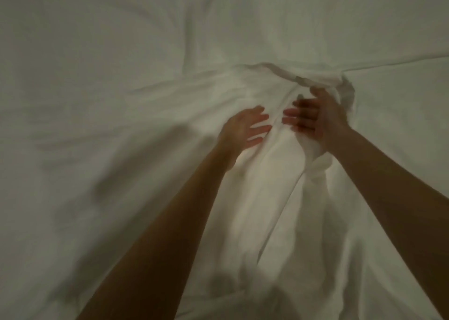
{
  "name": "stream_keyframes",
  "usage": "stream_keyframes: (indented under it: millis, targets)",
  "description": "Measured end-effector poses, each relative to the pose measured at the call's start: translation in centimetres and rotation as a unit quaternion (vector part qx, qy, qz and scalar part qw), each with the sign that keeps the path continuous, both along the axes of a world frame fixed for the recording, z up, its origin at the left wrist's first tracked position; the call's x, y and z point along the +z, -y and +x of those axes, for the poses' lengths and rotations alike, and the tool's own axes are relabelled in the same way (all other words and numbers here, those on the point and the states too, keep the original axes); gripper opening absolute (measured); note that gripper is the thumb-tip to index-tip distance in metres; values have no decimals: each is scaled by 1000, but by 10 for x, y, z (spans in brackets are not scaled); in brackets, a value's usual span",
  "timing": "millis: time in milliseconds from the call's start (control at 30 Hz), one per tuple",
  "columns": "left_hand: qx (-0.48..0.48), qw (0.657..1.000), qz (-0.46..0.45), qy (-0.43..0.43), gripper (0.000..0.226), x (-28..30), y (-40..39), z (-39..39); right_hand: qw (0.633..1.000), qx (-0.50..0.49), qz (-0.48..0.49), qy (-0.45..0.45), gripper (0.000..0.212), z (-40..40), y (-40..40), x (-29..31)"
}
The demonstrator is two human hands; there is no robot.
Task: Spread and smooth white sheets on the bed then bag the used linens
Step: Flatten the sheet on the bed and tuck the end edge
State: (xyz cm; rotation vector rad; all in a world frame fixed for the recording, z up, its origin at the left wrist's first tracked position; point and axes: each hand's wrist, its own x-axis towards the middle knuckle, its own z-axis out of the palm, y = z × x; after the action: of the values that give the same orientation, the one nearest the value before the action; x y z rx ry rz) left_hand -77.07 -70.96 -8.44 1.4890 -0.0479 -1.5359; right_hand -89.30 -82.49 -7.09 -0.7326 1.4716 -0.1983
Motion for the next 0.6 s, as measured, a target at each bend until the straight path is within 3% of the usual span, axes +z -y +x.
stream_keyframes:
  millis: [333, 600]
  targets:
    - [35, 990, 104, 83, 24, 30, -178, -33, 977, 192, -78, -52, 17, -46, -162, -2]
    - [-2, 984, 139, 114, 22, 37, -286, -64, 898, 383, -158, -147, 20, -93, -291, 12]
